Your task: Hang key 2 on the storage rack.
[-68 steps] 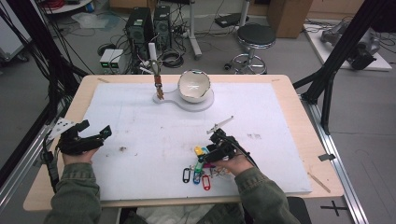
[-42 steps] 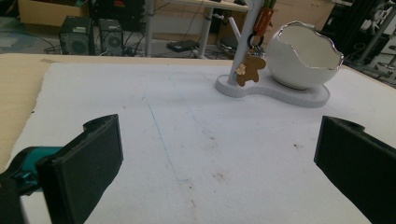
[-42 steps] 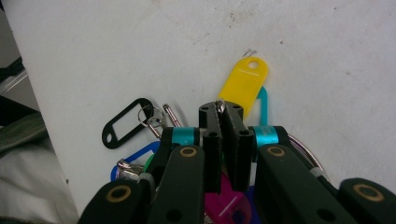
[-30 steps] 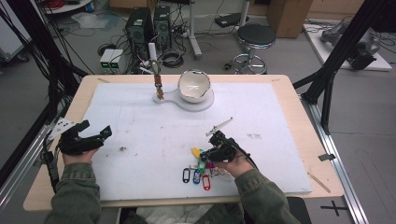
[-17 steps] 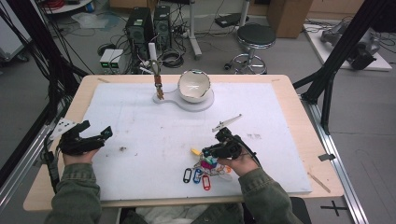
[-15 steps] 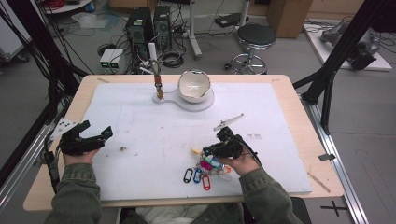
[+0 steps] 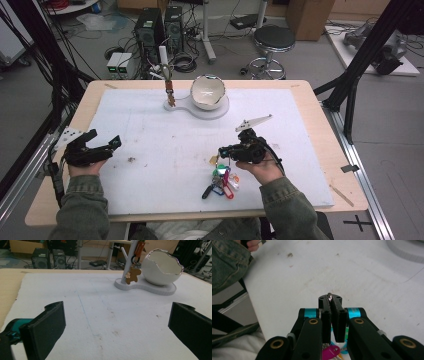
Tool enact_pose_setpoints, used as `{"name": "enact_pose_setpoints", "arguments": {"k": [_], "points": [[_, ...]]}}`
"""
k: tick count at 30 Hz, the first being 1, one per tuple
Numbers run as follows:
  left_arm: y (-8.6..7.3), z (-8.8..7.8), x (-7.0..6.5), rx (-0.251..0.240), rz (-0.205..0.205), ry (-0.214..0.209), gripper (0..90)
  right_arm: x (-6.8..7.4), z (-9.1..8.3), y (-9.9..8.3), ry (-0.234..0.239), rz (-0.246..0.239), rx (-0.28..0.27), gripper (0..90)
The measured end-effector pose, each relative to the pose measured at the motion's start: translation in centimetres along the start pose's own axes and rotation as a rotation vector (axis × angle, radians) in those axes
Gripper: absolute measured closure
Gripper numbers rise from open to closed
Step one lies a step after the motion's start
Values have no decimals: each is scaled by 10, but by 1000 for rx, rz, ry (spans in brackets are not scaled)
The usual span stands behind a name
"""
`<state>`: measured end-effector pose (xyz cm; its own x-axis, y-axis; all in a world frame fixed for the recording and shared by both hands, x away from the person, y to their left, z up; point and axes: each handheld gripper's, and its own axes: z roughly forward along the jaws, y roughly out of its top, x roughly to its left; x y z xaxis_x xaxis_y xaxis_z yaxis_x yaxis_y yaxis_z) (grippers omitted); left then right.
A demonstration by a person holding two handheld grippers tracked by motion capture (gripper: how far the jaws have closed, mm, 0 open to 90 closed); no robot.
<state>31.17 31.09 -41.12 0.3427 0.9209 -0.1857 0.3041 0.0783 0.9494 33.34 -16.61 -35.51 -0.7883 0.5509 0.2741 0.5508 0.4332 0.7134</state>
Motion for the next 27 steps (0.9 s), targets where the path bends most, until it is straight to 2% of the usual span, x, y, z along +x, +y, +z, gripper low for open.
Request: {"name": "enact_pose_setpoints", "arguments": {"k": [5, 11, 27], "points": [[0, 0, -1, 3, 3, -3, 17, 4, -7, 12, -5, -17, -33, 877], [0, 0, 0, -4, -1, -6, 17, 6, -15, 23, -15, -9, -77, 877], [2, 2, -1, -14, -5, -17, 17, 19, -32, 59, -29, -37, -147, 877]]}}
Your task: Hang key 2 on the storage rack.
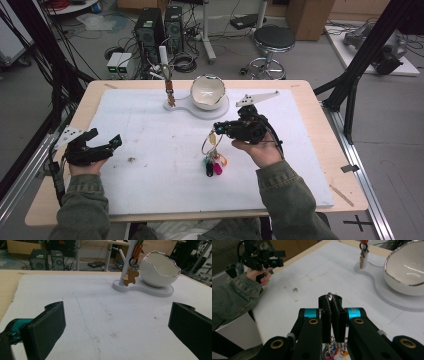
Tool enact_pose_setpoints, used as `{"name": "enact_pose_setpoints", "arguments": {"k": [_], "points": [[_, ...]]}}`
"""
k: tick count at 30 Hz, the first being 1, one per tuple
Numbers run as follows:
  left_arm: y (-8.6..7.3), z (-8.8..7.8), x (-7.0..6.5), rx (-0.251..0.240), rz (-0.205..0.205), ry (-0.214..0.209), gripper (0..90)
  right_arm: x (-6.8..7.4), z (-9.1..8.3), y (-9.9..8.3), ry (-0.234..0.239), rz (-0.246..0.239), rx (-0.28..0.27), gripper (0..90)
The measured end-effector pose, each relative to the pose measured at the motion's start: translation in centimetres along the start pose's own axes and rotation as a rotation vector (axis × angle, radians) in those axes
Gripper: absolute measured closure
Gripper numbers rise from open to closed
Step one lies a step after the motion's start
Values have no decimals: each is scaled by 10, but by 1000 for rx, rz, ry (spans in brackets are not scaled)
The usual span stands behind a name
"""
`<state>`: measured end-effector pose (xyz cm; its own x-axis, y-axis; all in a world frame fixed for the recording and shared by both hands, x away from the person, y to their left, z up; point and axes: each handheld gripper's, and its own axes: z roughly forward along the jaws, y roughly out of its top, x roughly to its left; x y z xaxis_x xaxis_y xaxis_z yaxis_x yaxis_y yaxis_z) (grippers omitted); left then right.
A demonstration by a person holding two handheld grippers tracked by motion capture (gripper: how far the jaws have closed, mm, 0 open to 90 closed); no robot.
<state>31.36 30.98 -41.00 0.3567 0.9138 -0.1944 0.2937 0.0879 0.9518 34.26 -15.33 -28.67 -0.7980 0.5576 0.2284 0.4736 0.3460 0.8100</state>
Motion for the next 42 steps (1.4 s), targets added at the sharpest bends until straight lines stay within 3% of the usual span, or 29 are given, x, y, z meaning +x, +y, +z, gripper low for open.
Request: {"name": "enact_pose_setpoints", "arguments": {"k": [7, 21, 32, 37, 42], "points": [[2, 1, -1, -10, 0, -5, 17, 4, 0, 17, 5, -4, -22, 876], [13, 3, -15, -43, 19, -49, 17, 14, 6, 47, 3, -8, -44, 876], [30, 6, -42, -81, 78, -98, 17, 14, 7, 55, 8, 0, -63, 876], [38, 7, -55, -97, 78, -148, 17, 14, 8, 58, 10, 7, -67, 876], [50, 7, -68, -129, 104, -181, 17, 13, 10, 61, 9, 18, -76, 876]]}}
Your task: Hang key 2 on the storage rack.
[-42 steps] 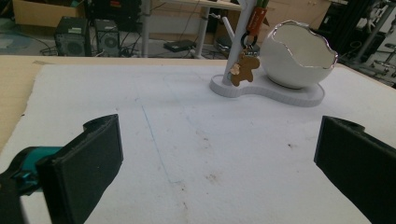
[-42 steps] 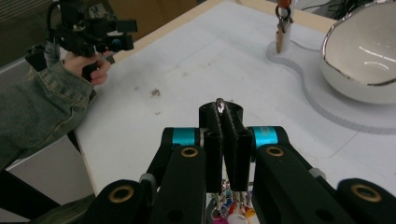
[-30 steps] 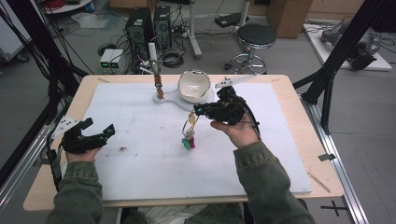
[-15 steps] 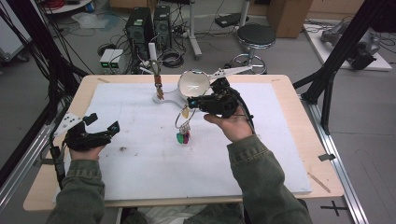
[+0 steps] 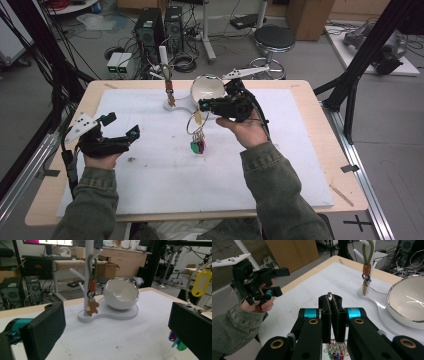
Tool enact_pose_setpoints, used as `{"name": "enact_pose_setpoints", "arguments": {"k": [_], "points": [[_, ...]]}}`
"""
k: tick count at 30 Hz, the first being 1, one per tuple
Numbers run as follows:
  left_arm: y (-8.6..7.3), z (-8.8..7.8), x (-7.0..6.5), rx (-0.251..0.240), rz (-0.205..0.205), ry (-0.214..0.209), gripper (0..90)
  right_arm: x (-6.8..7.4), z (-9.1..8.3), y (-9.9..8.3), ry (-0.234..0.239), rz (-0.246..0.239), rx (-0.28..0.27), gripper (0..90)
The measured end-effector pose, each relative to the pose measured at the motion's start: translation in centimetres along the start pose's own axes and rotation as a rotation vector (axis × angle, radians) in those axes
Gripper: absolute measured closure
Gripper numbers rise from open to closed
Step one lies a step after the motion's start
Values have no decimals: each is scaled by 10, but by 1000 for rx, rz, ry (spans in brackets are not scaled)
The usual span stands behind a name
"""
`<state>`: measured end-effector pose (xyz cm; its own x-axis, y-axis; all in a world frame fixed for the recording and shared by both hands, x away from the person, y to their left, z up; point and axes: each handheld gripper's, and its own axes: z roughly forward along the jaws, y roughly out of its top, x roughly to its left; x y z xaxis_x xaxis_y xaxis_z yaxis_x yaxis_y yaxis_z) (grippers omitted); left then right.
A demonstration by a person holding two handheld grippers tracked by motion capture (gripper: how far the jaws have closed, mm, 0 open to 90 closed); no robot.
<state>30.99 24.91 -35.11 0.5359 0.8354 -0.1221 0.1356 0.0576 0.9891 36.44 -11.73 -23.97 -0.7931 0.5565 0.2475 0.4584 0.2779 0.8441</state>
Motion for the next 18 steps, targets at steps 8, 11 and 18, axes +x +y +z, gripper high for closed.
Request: {"name": "enact_pose_setpoints", "arguments": {"k": [8, 11, 18], "points": [[7, 5, -8, -13, -2, -35, 17, 3, 2, 12, -7, 10, -28, 876], [11, 8, -12, -1, -1, -81, 17, 6, 6, 17, -9, 10, -30, 876], [13, 14, -22, 12, 23, -117, 17, 12, 16, 25, -9, 9, -30, 876]]}}
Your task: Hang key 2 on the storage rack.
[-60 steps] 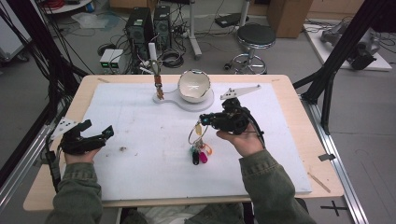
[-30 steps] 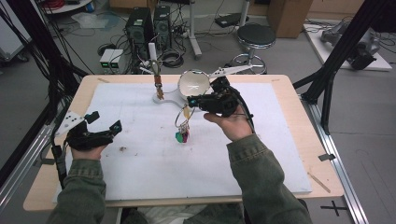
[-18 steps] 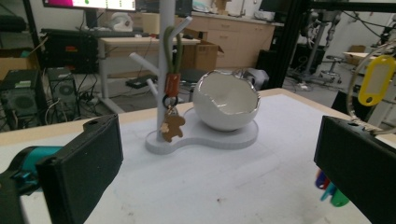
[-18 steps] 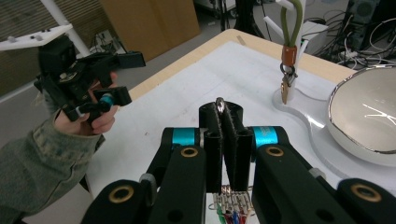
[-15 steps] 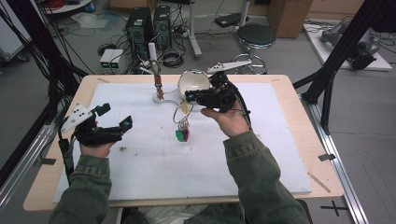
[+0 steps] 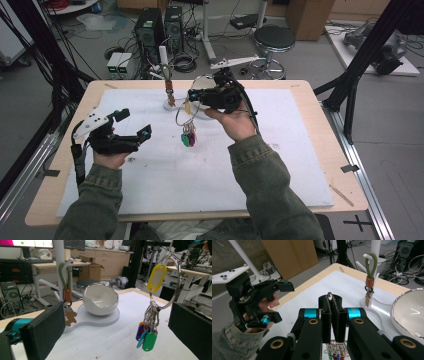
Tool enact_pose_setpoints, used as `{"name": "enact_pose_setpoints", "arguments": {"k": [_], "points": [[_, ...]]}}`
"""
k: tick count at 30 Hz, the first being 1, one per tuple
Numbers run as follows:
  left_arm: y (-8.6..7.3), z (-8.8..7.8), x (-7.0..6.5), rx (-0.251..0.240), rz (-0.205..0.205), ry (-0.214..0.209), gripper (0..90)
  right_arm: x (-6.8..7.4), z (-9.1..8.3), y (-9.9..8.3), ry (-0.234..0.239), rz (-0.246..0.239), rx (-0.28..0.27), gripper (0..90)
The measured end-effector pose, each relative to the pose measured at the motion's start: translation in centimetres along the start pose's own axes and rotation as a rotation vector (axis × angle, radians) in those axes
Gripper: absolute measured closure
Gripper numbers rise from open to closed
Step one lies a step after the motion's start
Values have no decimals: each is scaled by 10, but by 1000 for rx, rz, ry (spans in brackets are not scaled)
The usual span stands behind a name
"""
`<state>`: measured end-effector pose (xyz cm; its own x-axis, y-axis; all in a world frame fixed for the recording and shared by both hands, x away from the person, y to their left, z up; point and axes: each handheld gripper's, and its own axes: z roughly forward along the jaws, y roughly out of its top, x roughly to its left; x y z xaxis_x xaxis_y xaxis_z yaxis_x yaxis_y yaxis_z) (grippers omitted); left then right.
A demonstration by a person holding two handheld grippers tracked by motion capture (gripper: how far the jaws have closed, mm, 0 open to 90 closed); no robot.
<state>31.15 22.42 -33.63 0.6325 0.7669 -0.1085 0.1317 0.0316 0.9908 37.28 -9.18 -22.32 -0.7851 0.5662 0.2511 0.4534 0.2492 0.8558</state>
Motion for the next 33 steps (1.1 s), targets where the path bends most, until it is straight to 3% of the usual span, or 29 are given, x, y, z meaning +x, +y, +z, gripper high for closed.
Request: {"name": "enact_pose_setpoints", "arguments": {"k": [10, 26, 33], "points": [[2, 2, -3, 5, -9, -20, 17, 11, 17, 9, -7, -24, 20, 876], [2, 4, -5, 22, -14, -46, 33, 29, 46, 16, 7, -13, 26, 876], [1, 5, -5, 30, -8, -56, 194, 37, 60, 15, 23, -16, 46, 876]]}}
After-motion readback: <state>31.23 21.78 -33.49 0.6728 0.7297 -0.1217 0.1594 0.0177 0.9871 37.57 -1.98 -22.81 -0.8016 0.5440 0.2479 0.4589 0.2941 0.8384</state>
